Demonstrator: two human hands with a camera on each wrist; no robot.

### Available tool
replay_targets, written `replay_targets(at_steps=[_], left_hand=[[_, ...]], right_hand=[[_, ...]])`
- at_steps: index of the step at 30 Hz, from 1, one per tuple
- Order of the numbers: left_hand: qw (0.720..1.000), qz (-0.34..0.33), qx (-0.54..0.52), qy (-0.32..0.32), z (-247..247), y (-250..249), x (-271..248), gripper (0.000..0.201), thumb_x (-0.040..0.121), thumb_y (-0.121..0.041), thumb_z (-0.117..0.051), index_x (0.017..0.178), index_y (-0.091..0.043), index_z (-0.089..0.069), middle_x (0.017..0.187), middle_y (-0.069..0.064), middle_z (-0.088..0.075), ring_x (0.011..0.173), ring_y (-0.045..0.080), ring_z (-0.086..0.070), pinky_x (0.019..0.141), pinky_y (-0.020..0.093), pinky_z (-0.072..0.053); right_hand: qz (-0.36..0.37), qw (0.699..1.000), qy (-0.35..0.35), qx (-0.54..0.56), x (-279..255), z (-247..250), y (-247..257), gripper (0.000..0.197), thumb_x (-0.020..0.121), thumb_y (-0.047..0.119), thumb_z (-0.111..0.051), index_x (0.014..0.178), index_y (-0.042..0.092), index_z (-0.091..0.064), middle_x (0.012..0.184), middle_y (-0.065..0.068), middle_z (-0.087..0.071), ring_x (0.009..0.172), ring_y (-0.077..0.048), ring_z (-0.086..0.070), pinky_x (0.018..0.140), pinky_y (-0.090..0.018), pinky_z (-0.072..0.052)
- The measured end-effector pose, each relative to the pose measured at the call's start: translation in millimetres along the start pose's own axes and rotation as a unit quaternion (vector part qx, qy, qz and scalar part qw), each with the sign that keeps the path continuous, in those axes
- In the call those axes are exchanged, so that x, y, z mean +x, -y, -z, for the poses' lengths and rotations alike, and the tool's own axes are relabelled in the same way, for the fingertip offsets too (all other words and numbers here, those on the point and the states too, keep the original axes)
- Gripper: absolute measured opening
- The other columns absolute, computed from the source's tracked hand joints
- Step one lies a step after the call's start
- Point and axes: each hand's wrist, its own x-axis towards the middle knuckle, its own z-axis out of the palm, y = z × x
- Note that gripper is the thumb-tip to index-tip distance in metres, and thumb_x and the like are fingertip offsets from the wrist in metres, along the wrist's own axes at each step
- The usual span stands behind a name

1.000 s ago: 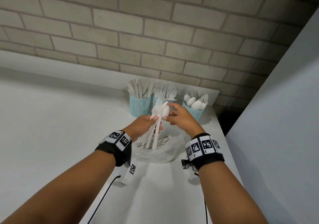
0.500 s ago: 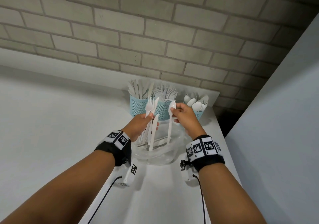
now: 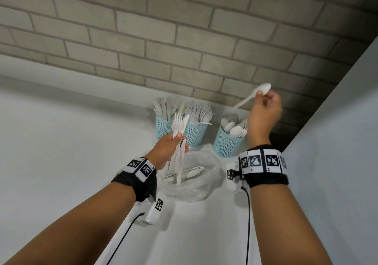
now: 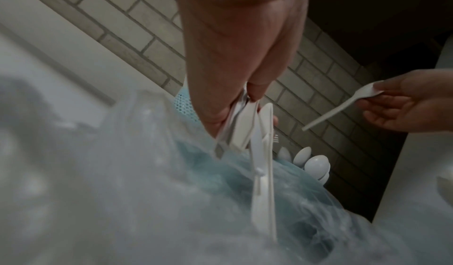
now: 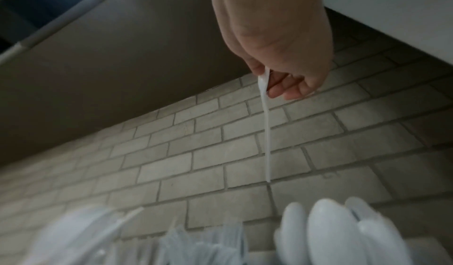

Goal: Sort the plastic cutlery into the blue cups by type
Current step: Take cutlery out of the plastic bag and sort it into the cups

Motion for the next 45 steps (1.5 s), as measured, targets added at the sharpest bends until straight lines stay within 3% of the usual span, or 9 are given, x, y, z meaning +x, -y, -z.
replay_targets(at_steps=[6, 12, 16, 23, 26, 30, 34, 39, 45], left_hand=[[0.999, -0.042, -0.033, 0.004, -4, -9, 3, 0.028, 0.102, -0.026, -0.034, 0.1, -0.007, -0.055, 0.095, 0.009, -0.066, 0.084, 0.015, -0.063, 0.075, 0.025, -0.049], [0.996, -0.069, -0.036, 0.039, -5, -17, 5, 0.029, 0.101, -0.023, -0.036, 0.094, -0.009, -0.06, 0.105, 0.012, -0.067, 0.097, 0.013, -0.064, 0.089, 0.021, -0.048], [0.996, -0.062, -0.044, 0.042, -4, -17, 5, 0.028, 0.101, -0.025, -0.038, 0.091, -0.012, -0.061, 0.093, 0.007, -0.07, 0.098, 0.016, -0.065, 0.096, 0.028, -0.045], [0.992, -0.022, -0.118, 0.047, -8, -19, 3, 0.018, 0.099, -0.023, -0.044, 0.097, -0.011, -0.058, 0.078, 0.003, -0.061, 0.06, 0.006, -0.064, 0.066, 0.02, -0.055], [0.988, -0.006, -0.144, 0.046, -7, -18, 0, 0.016, 0.097, -0.023, -0.047, 0.101, -0.01, -0.057, 0.078, 0.002, -0.059, 0.058, 0.006, -0.059, 0.06, 0.017, -0.052], [0.986, 0.007, -0.16, 0.045, -6, -18, -3, 0.013, 0.096, -0.023, -0.051, 0.1, -0.014, -0.059, 0.079, 0.002, -0.059, 0.061, 0.008, -0.052, 0.056, 0.016, -0.049], [0.987, 0.02, -0.157, 0.035, -3, -17, -4, 0.016, 0.096, -0.028, -0.049, 0.099, -0.016, -0.06, 0.08, 0.002, -0.062, 0.06, 0.008, -0.051, 0.053, 0.016, -0.047], [0.977, 0.055, -0.2, 0.052, 3, -14, -5, 0.026, 0.101, -0.029, -0.039, 0.11, -0.016, -0.059, 0.087, 0.005, -0.066, 0.059, 0.009, -0.06, 0.054, 0.018, -0.047], [0.967, 0.064, -0.245, 0.009, 19, -7, -4, 0.025, 0.1, -0.029, -0.039, 0.114, -0.016, -0.055, 0.097, 0.006, -0.066, 0.076, 0.017, -0.066, 0.062, 0.021, -0.055]], right_hand=[[-0.029, 0.978, 0.084, -0.188, 17, -1, -36, 0.025, 0.094, 0.022, -0.051, 0.104, 0.002, -0.062, 0.098, -0.009, -0.066, 0.091, -0.023, -0.06, 0.08, -0.03, -0.044], [-0.069, 0.893, 0.248, -0.369, 16, -13, -81, 0.021, 0.087, 0.022, -0.049, 0.078, 0.008, -0.061, 0.092, -0.02, -0.066, 0.099, -0.039, -0.056, 0.081, -0.038, -0.046], [-0.033, 0.893, 0.206, -0.398, 15, -16, -67, 0.029, 0.091, 0.025, -0.049, 0.111, 0.01, -0.063, 0.116, -0.017, -0.061, 0.115, -0.037, -0.048, 0.094, -0.041, -0.041], [0.061, 0.968, 0.192, -0.151, -14, -37, -28, 0.025, 0.09, 0.02, -0.055, 0.113, 0.01, -0.058, 0.109, -0.01, -0.061, 0.098, -0.023, -0.057, 0.09, -0.032, -0.047], [-0.036, 0.935, 0.341, -0.092, -33, -44, -16, 0.032, 0.094, 0.03, -0.053, 0.123, 0.016, -0.053, 0.101, 0.001, -0.06, 0.085, -0.007, -0.056, 0.068, -0.007, -0.045], [-0.11, 0.892, 0.433, -0.065, -52, -50, -15, 0.038, 0.094, 0.031, -0.053, 0.127, 0.014, -0.051, 0.107, -0.005, -0.063, 0.078, -0.009, -0.059, 0.069, -0.021, -0.049], [-0.151, 0.887, 0.434, -0.05, -60, -49, -22, 0.029, 0.092, 0.022, -0.058, 0.119, 0.01, -0.058, 0.085, 0.002, -0.065, 0.068, -0.006, -0.061, 0.063, -0.017, -0.048], [-0.174, 0.897, 0.403, -0.054, -56, -48, -22, 0.013, 0.095, 0.018, -0.053, 0.103, 0.01, -0.061, 0.094, -0.011, -0.071, 0.065, -0.008, -0.063, 0.056, -0.016, -0.045], [-0.14, 0.974, 0.165, 0.062, -29, -62, -10, 0.015, 0.097, 0.017, -0.047, 0.083, 0.018, -0.052, 0.086, -0.01, -0.067, 0.062, -0.011, -0.061, 0.046, -0.012, -0.047]])
